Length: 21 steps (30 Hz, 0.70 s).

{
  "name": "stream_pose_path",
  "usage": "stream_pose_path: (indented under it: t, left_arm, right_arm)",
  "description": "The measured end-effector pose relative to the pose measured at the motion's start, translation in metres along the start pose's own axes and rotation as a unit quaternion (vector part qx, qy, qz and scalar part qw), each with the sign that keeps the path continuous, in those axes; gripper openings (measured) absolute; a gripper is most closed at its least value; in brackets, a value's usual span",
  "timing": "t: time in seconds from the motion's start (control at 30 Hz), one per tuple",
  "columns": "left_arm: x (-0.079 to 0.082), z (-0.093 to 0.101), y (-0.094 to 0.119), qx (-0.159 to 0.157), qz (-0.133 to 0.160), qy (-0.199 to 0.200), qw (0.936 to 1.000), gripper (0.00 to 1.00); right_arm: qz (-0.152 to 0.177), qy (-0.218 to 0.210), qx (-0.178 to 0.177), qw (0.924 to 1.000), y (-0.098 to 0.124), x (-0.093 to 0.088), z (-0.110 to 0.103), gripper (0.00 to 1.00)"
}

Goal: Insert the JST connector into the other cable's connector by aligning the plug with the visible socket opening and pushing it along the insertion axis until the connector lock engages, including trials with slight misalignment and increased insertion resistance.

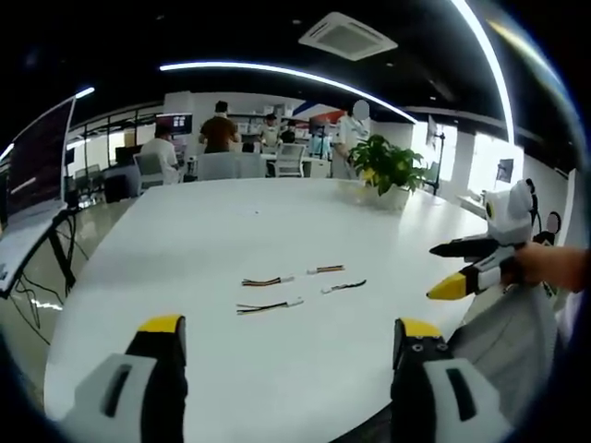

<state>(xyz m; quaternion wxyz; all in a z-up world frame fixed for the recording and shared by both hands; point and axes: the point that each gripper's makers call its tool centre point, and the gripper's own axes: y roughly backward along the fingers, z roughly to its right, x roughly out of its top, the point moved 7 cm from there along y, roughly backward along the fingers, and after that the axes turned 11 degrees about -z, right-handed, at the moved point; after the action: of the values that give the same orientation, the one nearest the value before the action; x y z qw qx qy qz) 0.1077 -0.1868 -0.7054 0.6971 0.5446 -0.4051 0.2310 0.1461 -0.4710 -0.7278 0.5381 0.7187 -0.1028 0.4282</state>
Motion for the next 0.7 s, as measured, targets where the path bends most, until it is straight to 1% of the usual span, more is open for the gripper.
stream_pose_path:
  t: [0.13,0.23,0.47,0.53,0.6,0.7]
  left_arm:
    - [-0.001,0.001,-0.001,-0.003,-0.004,-0.002,1.0,0.91]
    - [-0.004,0.001,-0.004,-0.003,-0.015,-0.007,0.9999,0.92]
    - [-0.003,0.001,-0.003,-0.005,-0.014,-0.006,0.9999,0.91]
    - [-0.003,0.002,-0.003,-0.007,-0.013,-0.006,0.9999,0.9]
    - [-0.003,0.004,-0.004,-0.016,-0.018,-0.002,0.9997,0.87]
    - [-0.003,0.006,-0.004,-0.02,-0.017,-0.009,0.9996,0.87]
  right_arm:
    - [0.001,-0.001,-0.003,1.0,0.001,0.0,0.001,0.95]
    - [0.001,-0.001,-0.004,1.0,0.0,0.0,0.001,0.95]
    - [0.0,0.003,-0.001,1.0,0.001,0.0,-0.001,0.94]
    - [-0.003,0.011,0.003,0.9999,0.002,0.001,-0.004,0.89]
    - [-0.003,0.024,0.007,0.9997,0.003,0.002,-0.007,0.84]
    - [-0.007,0.042,0.009,0.9991,0.003,0.002,-0.011,0.85]
